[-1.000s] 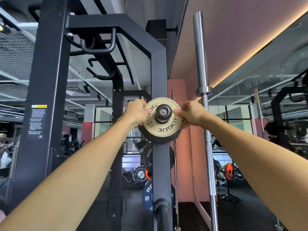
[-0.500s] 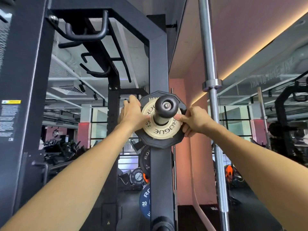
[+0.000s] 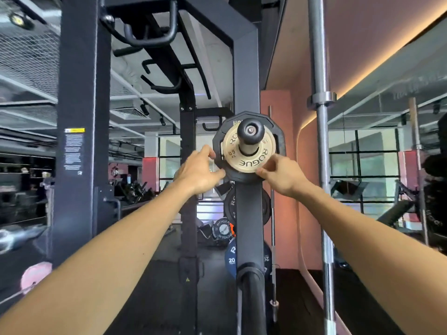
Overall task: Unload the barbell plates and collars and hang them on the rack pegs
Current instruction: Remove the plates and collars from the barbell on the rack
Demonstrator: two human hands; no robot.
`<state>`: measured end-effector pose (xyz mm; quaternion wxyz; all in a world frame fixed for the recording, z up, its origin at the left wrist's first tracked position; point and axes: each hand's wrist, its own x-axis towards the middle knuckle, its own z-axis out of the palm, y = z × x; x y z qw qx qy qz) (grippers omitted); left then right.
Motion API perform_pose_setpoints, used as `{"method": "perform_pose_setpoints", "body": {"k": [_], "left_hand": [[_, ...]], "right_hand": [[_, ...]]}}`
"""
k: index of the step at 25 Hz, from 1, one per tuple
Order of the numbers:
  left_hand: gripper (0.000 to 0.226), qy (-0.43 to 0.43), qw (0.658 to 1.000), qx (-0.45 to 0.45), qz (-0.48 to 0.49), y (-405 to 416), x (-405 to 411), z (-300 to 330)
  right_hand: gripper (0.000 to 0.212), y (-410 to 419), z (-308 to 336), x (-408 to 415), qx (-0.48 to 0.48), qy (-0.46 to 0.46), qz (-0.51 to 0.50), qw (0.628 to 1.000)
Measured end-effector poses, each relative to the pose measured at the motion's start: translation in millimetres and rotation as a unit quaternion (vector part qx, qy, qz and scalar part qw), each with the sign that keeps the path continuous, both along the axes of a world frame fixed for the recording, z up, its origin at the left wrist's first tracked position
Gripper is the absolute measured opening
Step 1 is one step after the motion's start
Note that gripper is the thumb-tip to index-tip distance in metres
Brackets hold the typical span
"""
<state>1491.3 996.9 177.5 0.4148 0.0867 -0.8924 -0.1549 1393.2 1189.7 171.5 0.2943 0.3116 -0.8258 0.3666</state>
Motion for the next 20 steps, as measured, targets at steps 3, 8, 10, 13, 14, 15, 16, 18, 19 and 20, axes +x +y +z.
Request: {"method": "perform_pose_setpoints", "body": {"k": [3,8,10,13,14,15,16,18,19,20], "left_hand": [[0.044,-0.052,0.998,0.007,0.042,-12,51,-35],[0.047,-0.138,0.979,0.069,0.134,-45,160,-103],[0.048,-0.154,0.971,0.082,0.166,-52,202,-131],[0.046,-0.184,0.951,0.117,0.219,-60,273,-180],[0.043,-0.194,0.943,0.134,0.236,-62,297,-196],[0.039,-0.2,0.935,0.151,0.252,-64,320,-213],[0.036,-0.202,0.927,0.17,0.265,-67,342,-230],[0.038,-0.202,0.91,0.213,0.293,-70,383,-263],[0.041,-0.203,0.9,0.234,0.306,-71,400,-278],[0.042,-0.211,0.888,0.255,0.319,-72,421,-296]], "right_hand": [[0.031,-14,-29,33,0.054,-0.03,0.074,0.995],[0.044,-53,-95,92,0.151,-0.101,0.2,0.963],[0.047,-69,-122,114,0.177,-0.109,0.23,0.951],[0.051,-99,-169,158,0.228,-0.118,0.282,0.924],[0.052,-110,-185,174,0.245,-0.126,0.302,0.913],[0.053,-121,-202,189,0.257,-0.133,0.322,0.901],[0.054,-131,-219,204,0.268,-0.138,0.338,0.891],[0.054,-149,-254,234,0.286,-0.15,0.362,0.875],[0.054,-157,-270,248,0.294,-0.159,0.373,0.866],[0.055,-164,-288,265,0.307,-0.172,0.387,0.853]]}}
